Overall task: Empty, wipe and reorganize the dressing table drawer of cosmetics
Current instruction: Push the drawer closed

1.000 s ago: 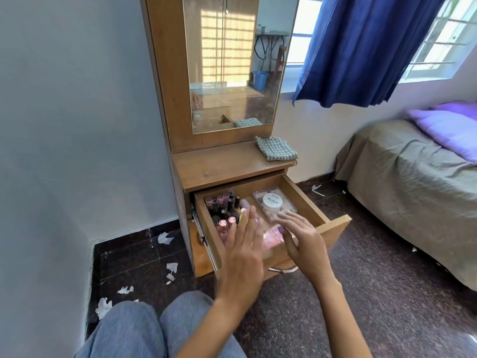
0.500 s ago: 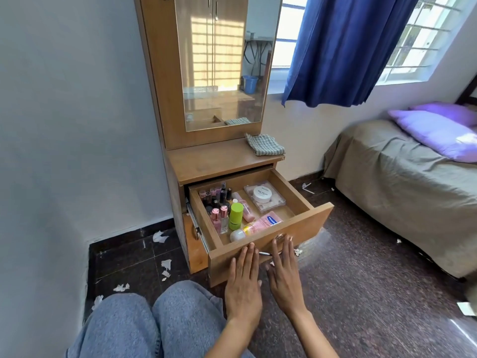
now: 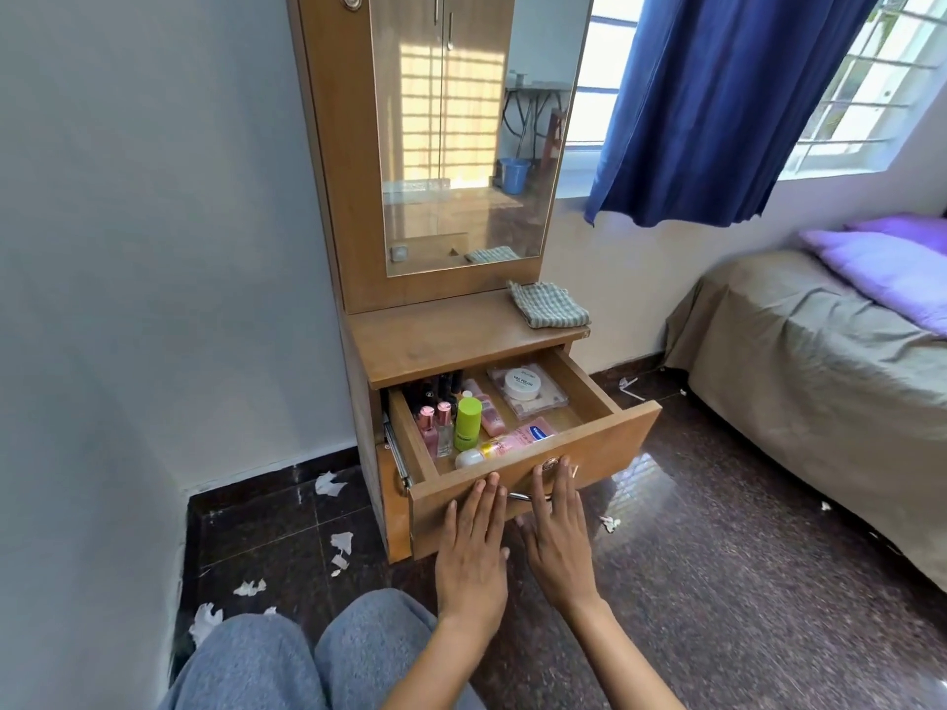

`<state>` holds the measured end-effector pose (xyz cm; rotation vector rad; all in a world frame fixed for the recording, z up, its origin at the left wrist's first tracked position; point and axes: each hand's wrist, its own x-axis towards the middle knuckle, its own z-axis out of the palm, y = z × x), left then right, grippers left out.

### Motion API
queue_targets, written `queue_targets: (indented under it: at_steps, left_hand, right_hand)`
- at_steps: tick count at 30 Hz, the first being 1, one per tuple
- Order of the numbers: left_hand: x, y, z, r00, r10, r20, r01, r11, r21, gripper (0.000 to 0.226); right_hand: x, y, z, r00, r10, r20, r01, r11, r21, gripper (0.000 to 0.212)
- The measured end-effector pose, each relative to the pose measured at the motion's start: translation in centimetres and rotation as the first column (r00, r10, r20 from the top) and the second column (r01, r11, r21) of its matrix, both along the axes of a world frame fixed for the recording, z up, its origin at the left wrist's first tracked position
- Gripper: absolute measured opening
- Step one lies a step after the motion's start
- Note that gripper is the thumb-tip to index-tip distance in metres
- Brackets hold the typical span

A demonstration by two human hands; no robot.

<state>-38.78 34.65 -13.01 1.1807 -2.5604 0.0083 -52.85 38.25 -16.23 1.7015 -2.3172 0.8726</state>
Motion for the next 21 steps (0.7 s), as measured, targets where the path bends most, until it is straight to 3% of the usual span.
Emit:
queue_targets:
  at_steps: [12,21]
  left_hand:
    - [-1.2,-7.9,1.0,1.0,0.016,-0.015,-0.016,0.999,0.036,0.094]
    - [-1.2,-12.0,2.3,0.985,0.088,0.15,-0.085,0.996,-0.026,0.075]
  right_hand:
    - [-1.7,-8.1,0.8,0.992,-0.01,-0.124,0.024,0.994,0.111,0.067]
    - [-1.9,-12.4,2.1,0.991,-0.026,-0.13,0.051,0.979,0.198,0.068]
